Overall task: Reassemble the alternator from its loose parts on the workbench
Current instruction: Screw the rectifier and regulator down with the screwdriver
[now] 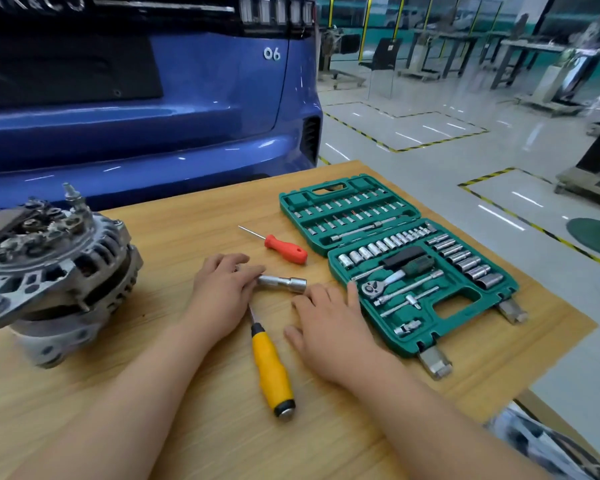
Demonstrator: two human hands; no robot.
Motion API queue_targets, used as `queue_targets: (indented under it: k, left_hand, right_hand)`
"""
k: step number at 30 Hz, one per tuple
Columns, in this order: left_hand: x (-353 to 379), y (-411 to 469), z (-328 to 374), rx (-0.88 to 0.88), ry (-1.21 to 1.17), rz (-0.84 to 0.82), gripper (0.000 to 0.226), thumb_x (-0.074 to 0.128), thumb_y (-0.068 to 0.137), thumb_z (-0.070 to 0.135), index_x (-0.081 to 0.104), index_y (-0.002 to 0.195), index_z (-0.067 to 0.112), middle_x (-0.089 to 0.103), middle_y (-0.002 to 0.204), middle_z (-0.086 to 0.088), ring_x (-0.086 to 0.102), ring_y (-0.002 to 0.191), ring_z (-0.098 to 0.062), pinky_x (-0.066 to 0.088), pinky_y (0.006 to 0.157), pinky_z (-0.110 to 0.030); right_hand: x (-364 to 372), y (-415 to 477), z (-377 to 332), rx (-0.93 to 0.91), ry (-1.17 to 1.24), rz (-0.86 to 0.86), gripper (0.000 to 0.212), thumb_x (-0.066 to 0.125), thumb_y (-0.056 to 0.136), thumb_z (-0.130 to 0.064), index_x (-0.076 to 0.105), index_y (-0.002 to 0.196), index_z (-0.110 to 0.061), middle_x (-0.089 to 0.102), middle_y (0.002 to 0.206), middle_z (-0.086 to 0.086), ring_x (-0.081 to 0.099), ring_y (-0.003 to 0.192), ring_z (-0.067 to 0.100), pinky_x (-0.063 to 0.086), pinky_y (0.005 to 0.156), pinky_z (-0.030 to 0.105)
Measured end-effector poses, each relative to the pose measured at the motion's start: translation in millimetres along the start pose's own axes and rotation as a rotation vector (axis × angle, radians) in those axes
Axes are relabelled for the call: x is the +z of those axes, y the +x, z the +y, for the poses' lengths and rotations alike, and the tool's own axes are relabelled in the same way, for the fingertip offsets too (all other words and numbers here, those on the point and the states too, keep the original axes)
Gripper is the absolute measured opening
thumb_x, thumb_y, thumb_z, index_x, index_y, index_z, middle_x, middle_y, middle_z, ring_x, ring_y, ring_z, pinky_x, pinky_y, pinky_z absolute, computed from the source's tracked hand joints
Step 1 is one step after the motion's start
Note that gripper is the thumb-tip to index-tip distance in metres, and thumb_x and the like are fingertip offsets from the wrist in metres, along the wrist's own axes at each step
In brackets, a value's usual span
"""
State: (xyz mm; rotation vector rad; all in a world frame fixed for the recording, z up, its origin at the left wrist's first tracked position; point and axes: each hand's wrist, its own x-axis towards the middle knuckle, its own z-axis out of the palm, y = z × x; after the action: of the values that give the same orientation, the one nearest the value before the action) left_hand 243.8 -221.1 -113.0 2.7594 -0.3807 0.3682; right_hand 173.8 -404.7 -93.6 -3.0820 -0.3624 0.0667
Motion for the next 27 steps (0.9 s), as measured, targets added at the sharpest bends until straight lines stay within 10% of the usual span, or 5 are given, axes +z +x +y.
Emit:
queue_targets:
  k: [4, 10, 17, 27]
  left_hand:
    - [-2.7, 7.2, 12.8, -0.041, 0.085, -0.071, 0.040, 0.050, 0.098, 0.035, 0.052, 0.138, 0.032, 0.028, 0.156, -0.009, 0.014, 0.141, -0.037, 0.016, 0.115, -0.040]
    - [-1.7, -19.4, 25.8, -0.004, 0.107, 0.218, 0.012, 0.074, 0.080, 0.013, 0.071, 0.089, 0.005, 0.065, 0.095, -0.018, 0.058, 0.086, -0.041, 0.051, 0.072, -0.047]
    - [4.4, -34.6, 34.2, -0.251, 0.077, 0.046, 0.030, 0.048, 0.086, 0.055, 0.060, 0.102, 0.033, 0.065, 0.104, 0.006, 0.048, 0.105, -0.026, 0.035, 0.085, -0.038]
    - [7.9, -26.1, 31.6, -0.411, -0.008, 0.048, 0.022, 0.054, 0.080, 0.043, 0.059, 0.095, 0.028, 0.067, 0.096, 0.006, 0.052, 0.105, -0.023, 0.032, 0.084, -0.037]
  right_hand:
    - [2.5, 6.1, 3.2, 0.061, 0.026, 0.148, 0.048, 0.037, 0.098, -0.043, 0.038, 0.140, -0.022, 0.040, 0.142, 0.004, 0.036, 0.132, 0.026, 0.012, 0.115, 0.052]
    - [-3.8, 36.0, -4.0, -0.009, 0.021, 0.122, 0.041, 0.038, 0.099, -0.022, 0.040, 0.140, -0.023, 0.042, 0.143, 0.008, 0.037, 0.131, 0.027, 0.029, 0.106, 0.042]
    - [-1.6, 18.7, -24.2, 0.095, 0.059, 0.193, 0.027, 0.048, 0.091, -0.038, 0.055, 0.108, -0.018, 0.059, 0.108, 0.009, 0.058, 0.100, 0.030, 0.041, 0.081, 0.040]
    - [12.4, 8.1, -11.6, 0.253, 0.210, 0.154, 0.038, 0.043, 0.088, -0.050, 0.057, 0.103, -0.018, 0.063, 0.102, 0.004, 0.061, 0.094, 0.028, 0.033, 0.064, 0.033]
